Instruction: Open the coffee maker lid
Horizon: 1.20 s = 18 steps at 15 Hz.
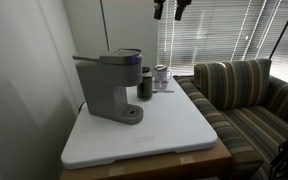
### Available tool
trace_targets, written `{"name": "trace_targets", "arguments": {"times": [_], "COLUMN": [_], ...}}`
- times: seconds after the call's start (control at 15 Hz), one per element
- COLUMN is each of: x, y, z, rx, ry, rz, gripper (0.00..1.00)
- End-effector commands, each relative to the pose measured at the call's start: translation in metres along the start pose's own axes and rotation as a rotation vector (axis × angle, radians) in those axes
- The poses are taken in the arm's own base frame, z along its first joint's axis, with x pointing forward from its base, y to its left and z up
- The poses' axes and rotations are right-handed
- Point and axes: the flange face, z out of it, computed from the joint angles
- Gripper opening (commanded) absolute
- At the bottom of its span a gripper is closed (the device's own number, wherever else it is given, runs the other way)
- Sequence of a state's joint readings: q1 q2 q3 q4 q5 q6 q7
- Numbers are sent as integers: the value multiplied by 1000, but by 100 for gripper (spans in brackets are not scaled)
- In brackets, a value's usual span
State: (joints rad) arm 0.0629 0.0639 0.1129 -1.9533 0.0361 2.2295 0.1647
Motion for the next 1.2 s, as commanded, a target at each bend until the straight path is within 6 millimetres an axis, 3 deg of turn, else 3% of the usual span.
{"name": "trace_targets", "arguments": {"times": [0.0,0.2,0.6,0.87,1.0,1.13], "x": [0,8,32,48,53,56], "y": [-1,-2,8,16,20,24], "z": [-4,4,62,89,99,106], "rx": [0,-27,-22,6,14,12], "ry": [4,-17,-134,-164,-181,-205], "rz": [-1,12,38,94,119,133], "gripper": [100,100,100,100,93,67]}}
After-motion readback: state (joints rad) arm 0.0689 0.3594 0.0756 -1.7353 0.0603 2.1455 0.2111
